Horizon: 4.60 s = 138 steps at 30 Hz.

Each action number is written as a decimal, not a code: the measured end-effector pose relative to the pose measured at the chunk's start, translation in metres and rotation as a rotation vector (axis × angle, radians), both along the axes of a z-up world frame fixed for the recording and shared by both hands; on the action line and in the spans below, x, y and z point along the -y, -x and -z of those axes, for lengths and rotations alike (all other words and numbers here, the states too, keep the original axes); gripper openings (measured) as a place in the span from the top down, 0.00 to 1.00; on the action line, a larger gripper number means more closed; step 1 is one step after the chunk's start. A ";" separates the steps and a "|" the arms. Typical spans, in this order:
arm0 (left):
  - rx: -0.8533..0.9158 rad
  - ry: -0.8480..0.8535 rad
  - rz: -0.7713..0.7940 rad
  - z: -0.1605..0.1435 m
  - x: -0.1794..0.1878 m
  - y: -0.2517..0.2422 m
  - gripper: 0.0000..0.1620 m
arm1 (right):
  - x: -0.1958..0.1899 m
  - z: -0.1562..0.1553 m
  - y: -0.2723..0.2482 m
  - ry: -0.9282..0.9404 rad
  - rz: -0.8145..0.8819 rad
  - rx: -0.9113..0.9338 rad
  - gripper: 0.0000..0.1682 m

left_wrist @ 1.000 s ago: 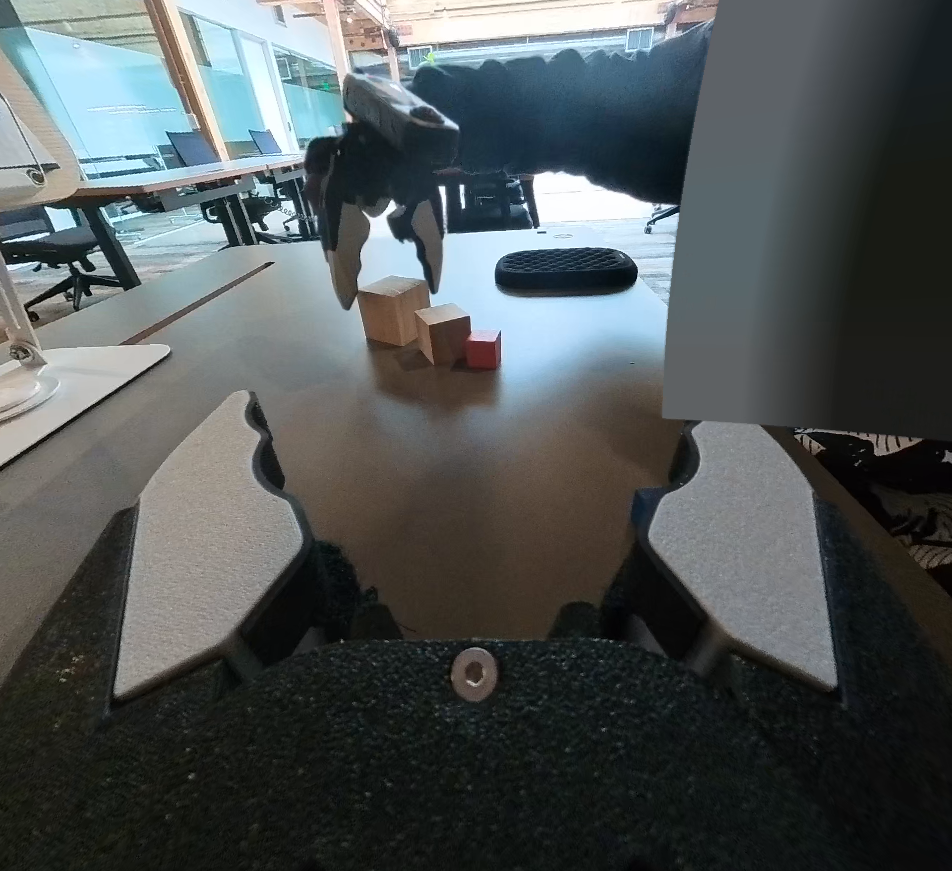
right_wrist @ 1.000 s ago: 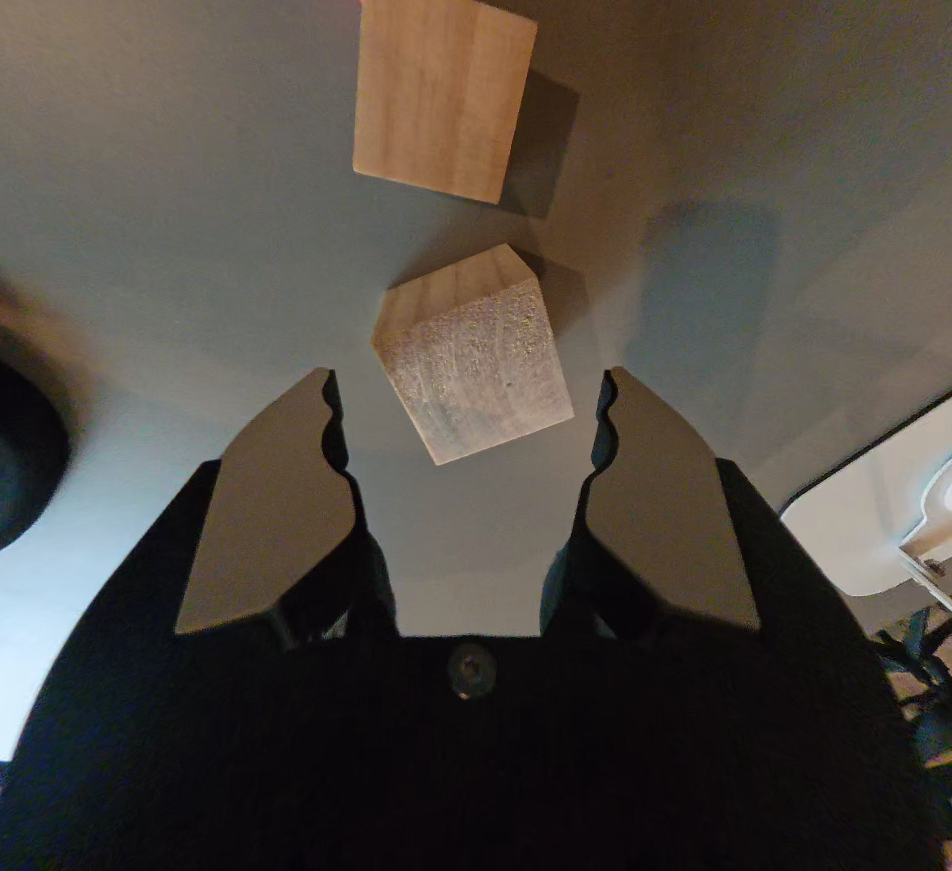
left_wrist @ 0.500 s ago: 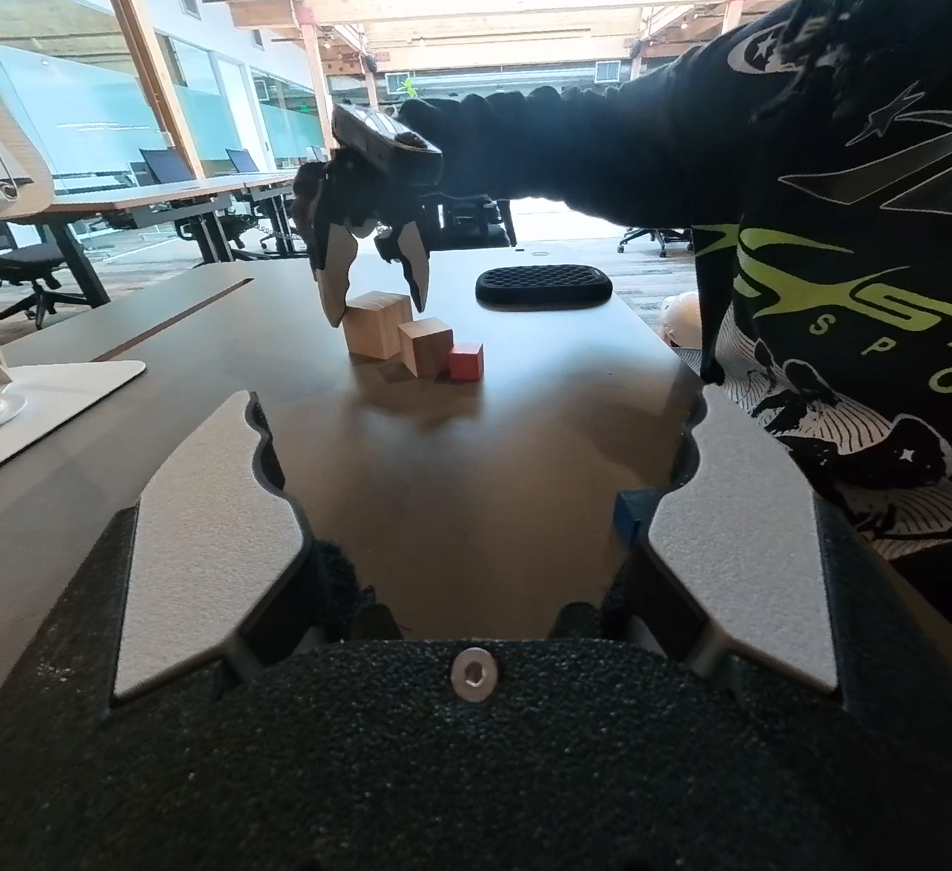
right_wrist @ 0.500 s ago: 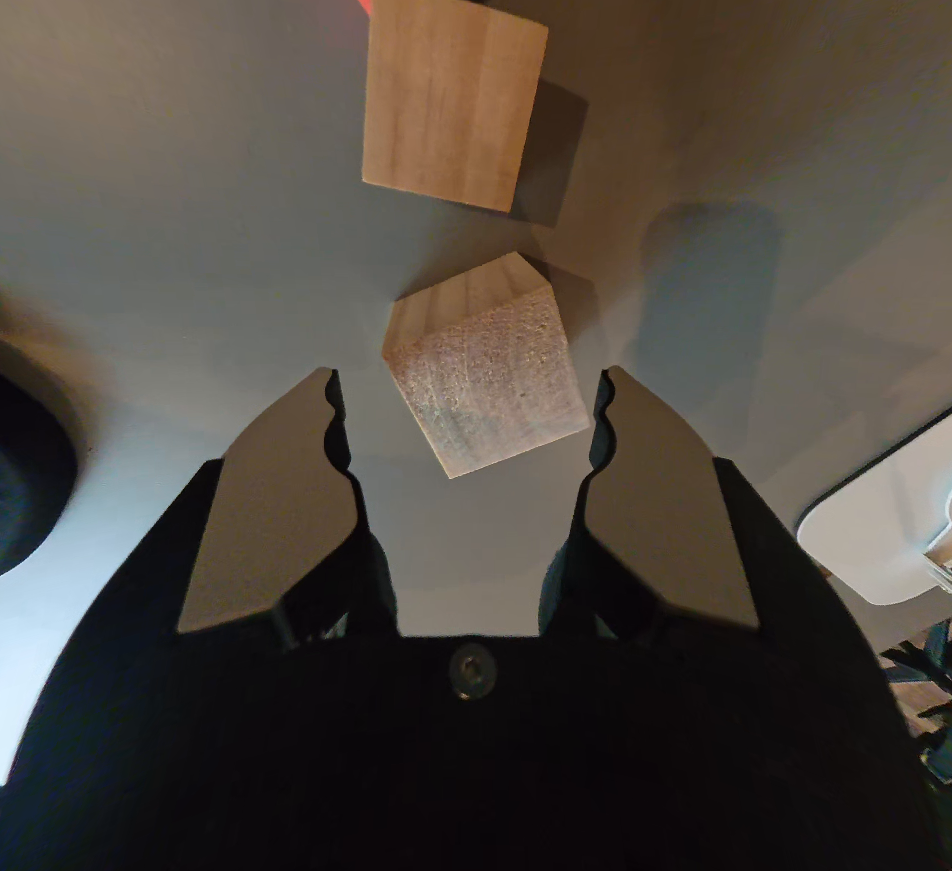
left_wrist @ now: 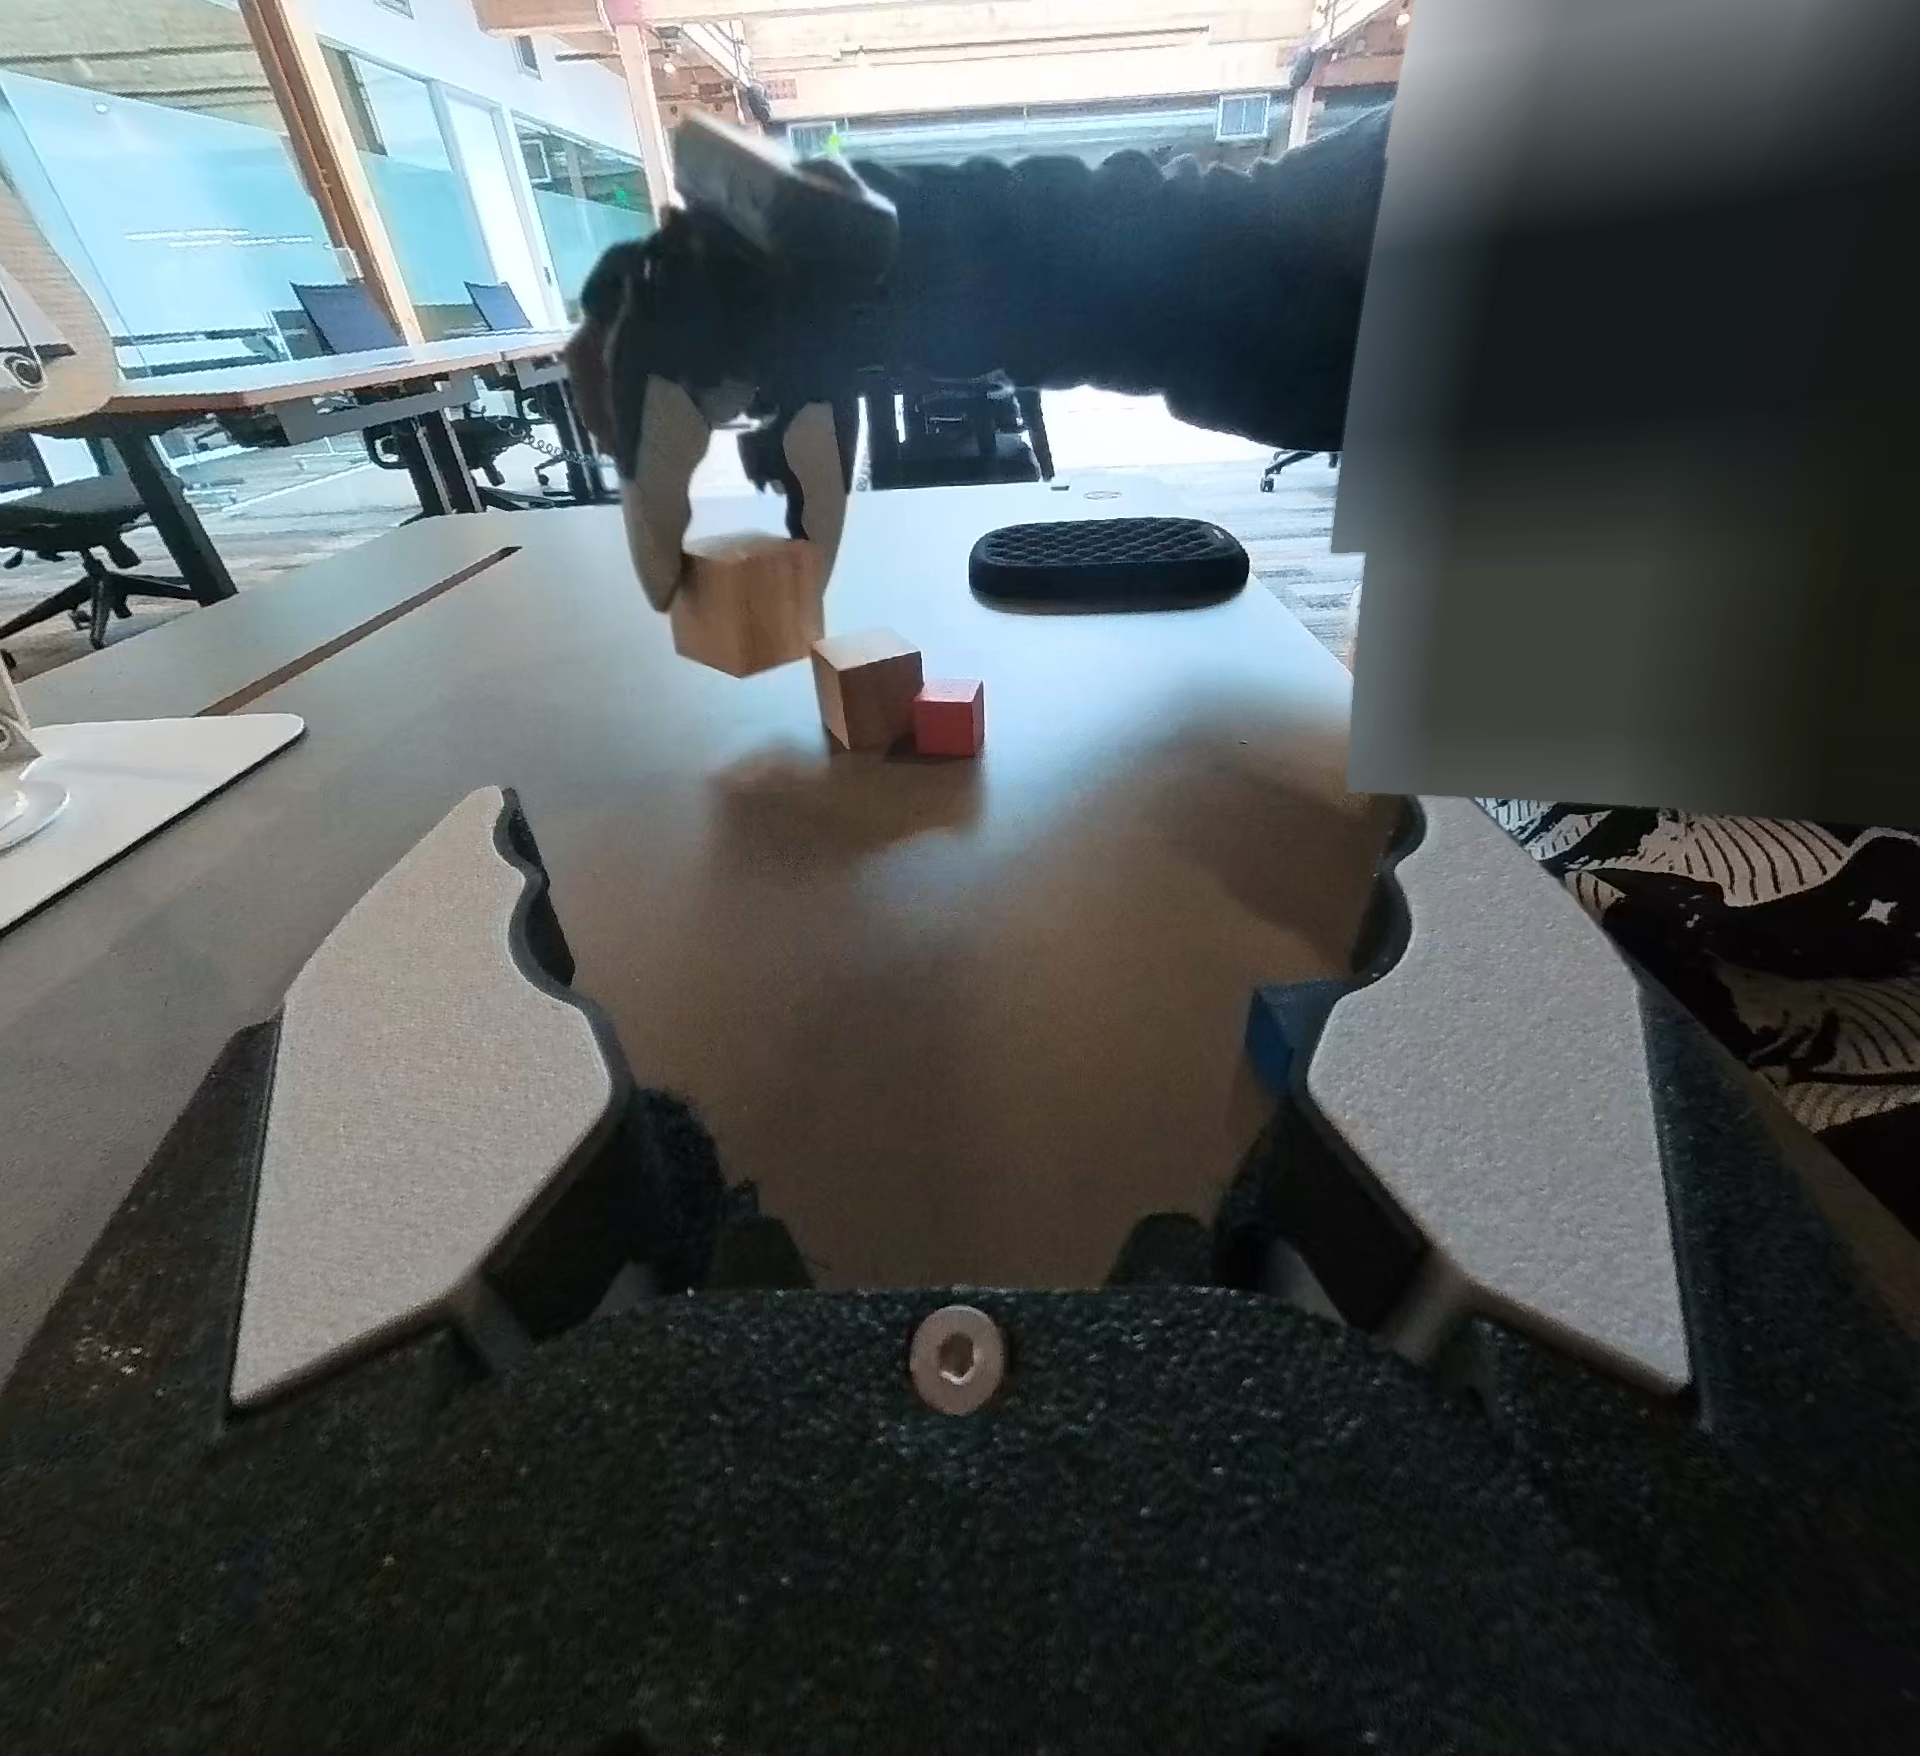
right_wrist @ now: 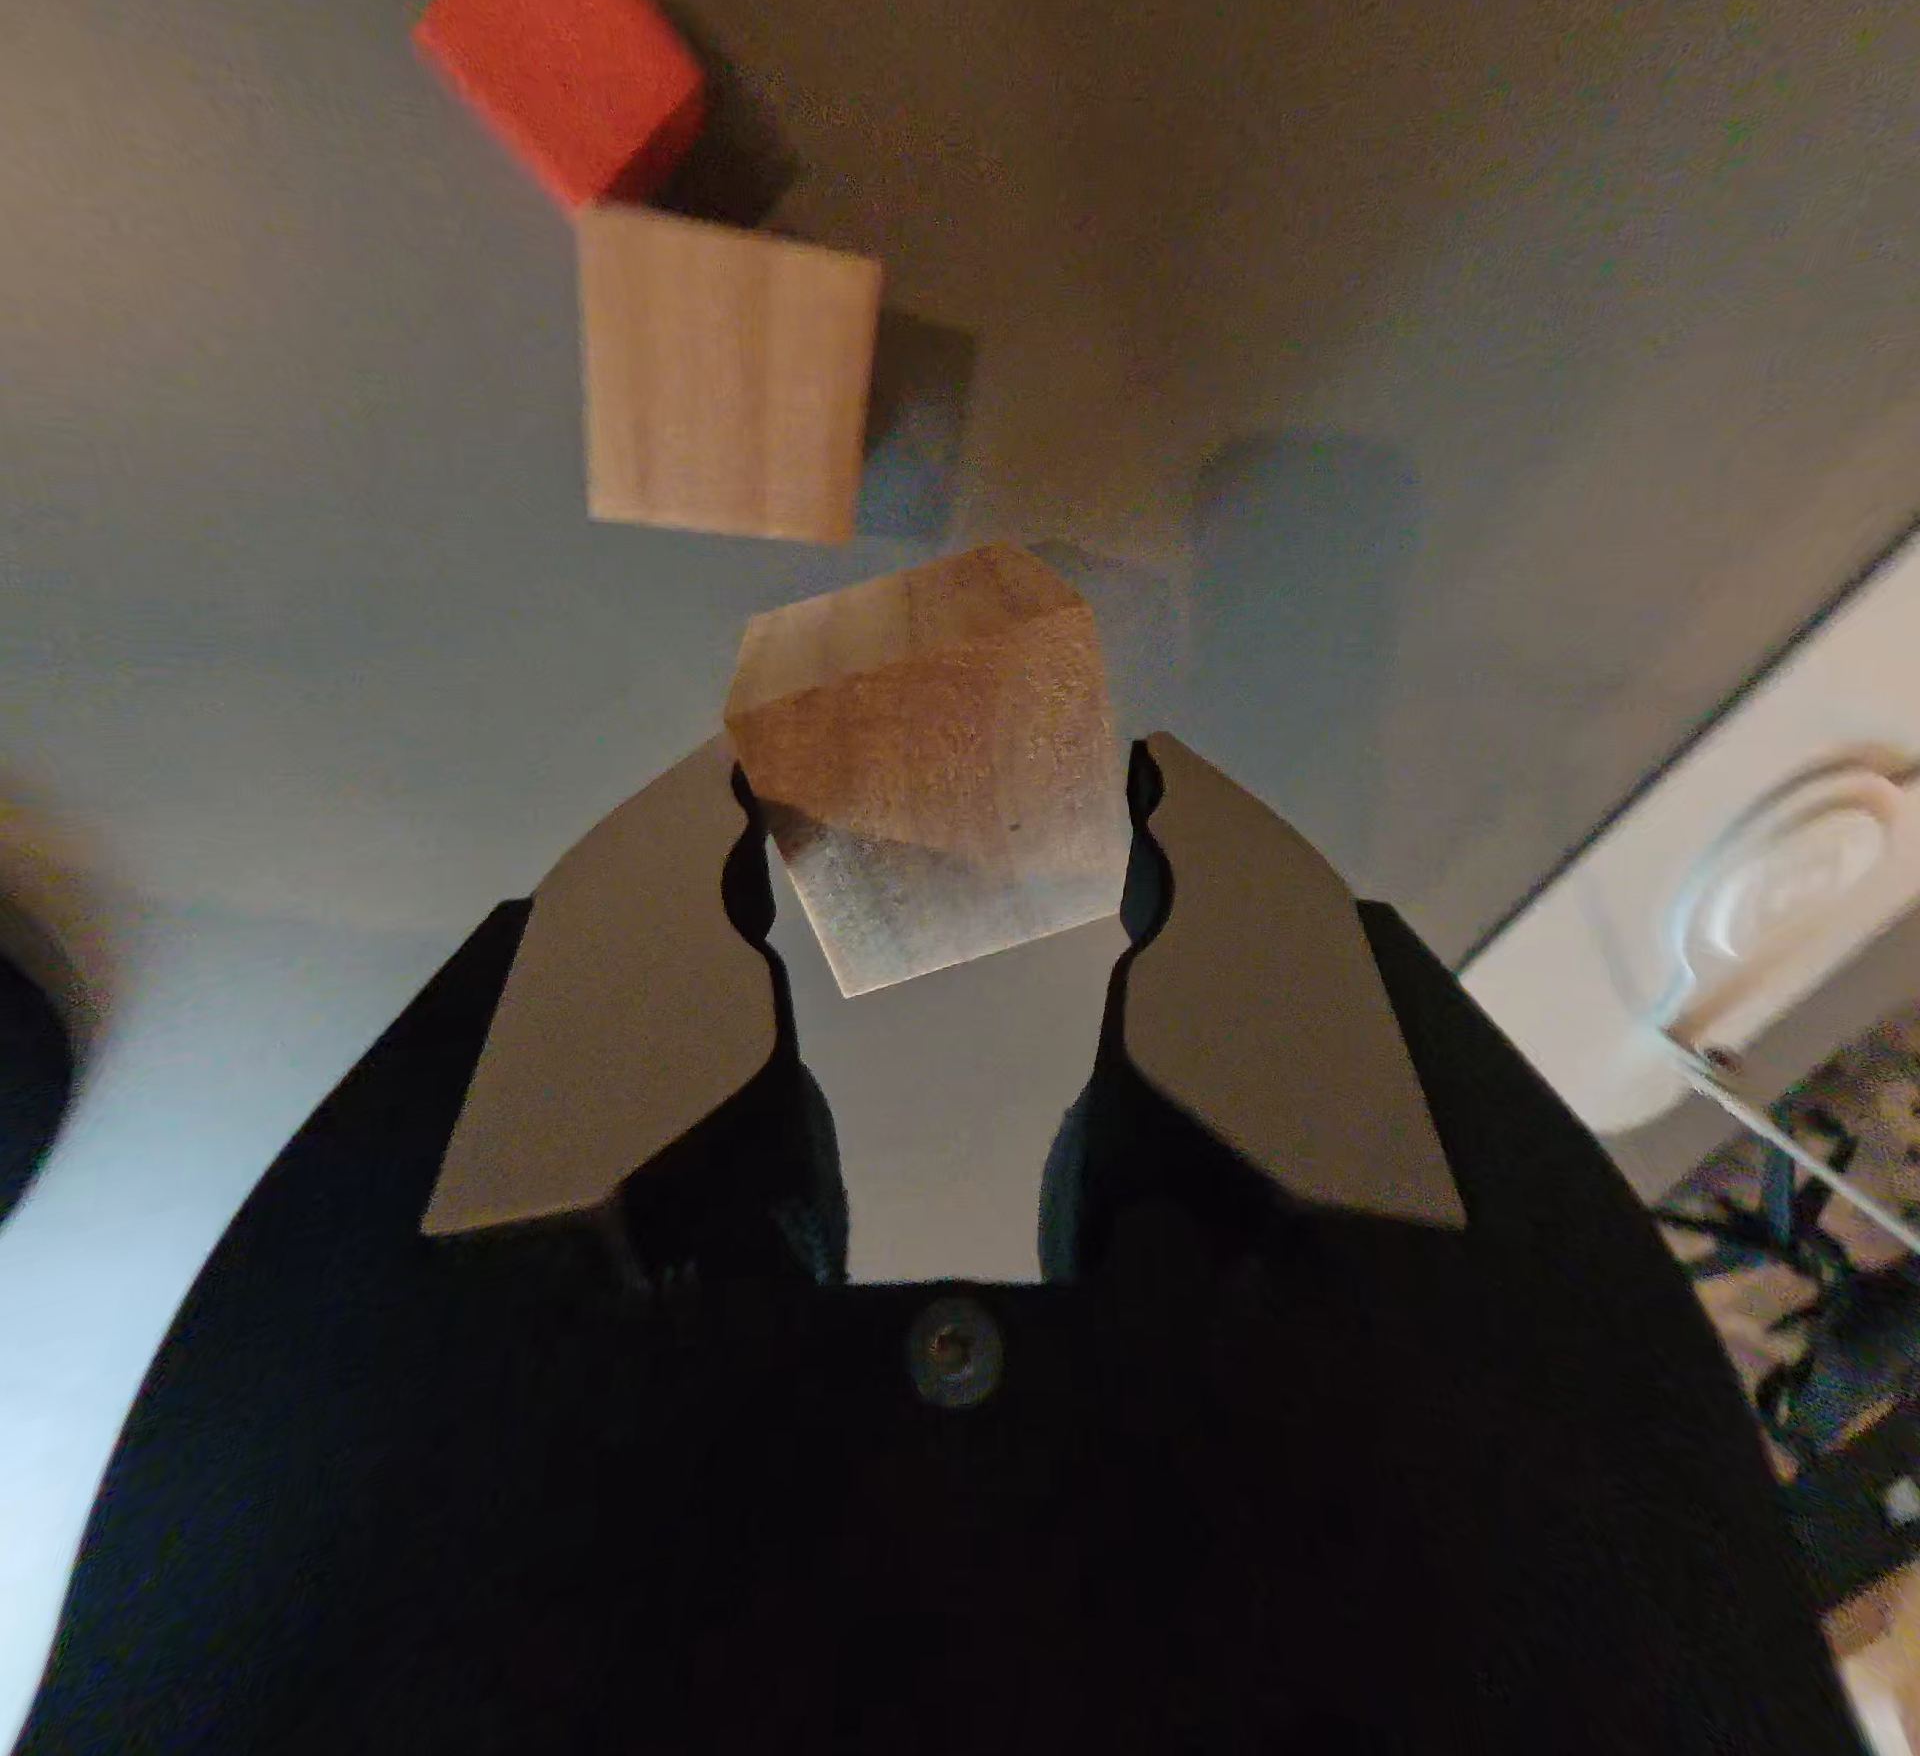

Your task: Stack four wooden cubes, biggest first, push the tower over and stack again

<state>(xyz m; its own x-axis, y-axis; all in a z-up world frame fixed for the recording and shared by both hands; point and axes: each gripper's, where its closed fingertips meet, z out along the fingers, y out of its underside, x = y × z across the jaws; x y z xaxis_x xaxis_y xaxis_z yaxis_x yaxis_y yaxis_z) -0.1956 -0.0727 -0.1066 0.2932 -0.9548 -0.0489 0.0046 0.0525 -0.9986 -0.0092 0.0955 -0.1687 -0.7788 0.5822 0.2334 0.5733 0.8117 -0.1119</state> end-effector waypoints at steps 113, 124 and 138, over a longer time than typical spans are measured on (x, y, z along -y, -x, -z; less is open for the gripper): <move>-0.054 -0.014 -0.095 0.006 -0.010 -0.002 0.11 | 0.128 -0.028 0.141 0.180 0.608 0.004 0.74; -0.055 -0.016 -0.096 0.006 -0.010 -0.002 0.11 | 0.129 -0.041 0.141 0.204 0.595 -0.063 0.61; -0.049 -0.013 -0.105 0.005 -0.011 -0.001 0.11 | 0.105 0.010 0.026 0.198 0.776 -0.026 0.65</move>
